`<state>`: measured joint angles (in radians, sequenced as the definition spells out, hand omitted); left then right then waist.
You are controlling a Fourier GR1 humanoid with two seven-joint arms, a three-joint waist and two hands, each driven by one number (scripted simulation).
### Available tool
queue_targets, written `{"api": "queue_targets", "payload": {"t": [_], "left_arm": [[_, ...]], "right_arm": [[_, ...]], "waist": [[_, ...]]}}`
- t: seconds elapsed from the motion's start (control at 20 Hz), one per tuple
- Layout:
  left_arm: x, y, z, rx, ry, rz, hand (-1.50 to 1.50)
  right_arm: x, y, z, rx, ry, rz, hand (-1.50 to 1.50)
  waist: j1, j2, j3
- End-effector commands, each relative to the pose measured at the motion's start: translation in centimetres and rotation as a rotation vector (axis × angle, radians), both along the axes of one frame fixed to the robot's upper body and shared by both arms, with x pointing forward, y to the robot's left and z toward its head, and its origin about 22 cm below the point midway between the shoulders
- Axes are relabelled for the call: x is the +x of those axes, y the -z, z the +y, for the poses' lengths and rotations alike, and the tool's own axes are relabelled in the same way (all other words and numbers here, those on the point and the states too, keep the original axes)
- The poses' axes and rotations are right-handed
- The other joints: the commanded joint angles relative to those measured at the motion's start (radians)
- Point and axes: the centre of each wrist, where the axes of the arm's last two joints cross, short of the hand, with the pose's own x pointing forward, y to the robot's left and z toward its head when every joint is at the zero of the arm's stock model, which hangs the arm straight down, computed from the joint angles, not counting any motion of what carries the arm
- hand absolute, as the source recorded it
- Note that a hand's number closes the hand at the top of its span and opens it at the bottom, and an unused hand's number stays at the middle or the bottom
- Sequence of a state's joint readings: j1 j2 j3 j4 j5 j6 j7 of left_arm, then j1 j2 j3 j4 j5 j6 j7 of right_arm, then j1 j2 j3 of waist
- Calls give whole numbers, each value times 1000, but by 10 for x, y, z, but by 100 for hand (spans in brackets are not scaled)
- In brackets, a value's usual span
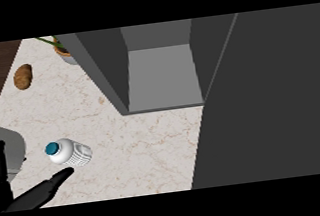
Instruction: Pick up the bottled water, place it into the cabinet and close the cabinet
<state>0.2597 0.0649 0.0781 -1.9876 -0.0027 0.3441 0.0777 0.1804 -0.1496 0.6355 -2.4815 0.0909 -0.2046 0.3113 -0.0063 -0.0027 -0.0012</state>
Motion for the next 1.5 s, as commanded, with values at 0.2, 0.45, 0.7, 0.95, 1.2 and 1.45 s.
{"api": "queue_targets", "payload": {"t": [0.2, 0.45, 0.7, 0.95, 1.2, 1.45], "left_arm": [[13, 59, -11, 0, 29, 26, -150], [34, 77, -11, -11, 61, 47, -150], [36, 99, -12, -27, 64, 47, -150], [36, 117, -8, -23, 52, 58, -150], [38, 150, -17, -32, 42, 88, -150], [36, 160, -19, -32, 10, 64, -150]], "right_arm": [[-18, -18, -9, -39, 49, -68, -150], [-17, -14, -9, -31, 62, -79, -150], [-22, -13, 5, -29, 64, -72, -150], [-34, -24, -22, -58, 46, -82, -150], [-31, -16, -10, -44, 68, -66, -150], [-28, -21, -19, -48, 51, -76, -150]], "waist": [[-2, 1, 0], [-4, 1, 0], [-4, 0, 0], [-6, 0, 1], [-9, 0, 0], [-1, 1, 1]]}}
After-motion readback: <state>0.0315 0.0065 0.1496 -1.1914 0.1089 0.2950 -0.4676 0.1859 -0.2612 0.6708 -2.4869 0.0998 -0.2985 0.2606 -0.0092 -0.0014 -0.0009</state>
